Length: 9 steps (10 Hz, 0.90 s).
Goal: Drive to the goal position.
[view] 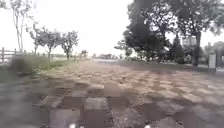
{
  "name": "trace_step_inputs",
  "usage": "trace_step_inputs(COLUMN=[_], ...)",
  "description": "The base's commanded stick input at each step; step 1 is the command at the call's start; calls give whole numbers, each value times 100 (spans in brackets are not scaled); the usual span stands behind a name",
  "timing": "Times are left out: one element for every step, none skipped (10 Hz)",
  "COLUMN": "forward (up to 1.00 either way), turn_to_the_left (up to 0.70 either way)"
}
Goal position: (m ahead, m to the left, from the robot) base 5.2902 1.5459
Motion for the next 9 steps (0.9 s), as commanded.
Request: trace_step_inputs(forward=[100,100,100,100,100,100,100,100,100], turn_to_the_left=[-24,0,0,0,0,0,0,0,0])
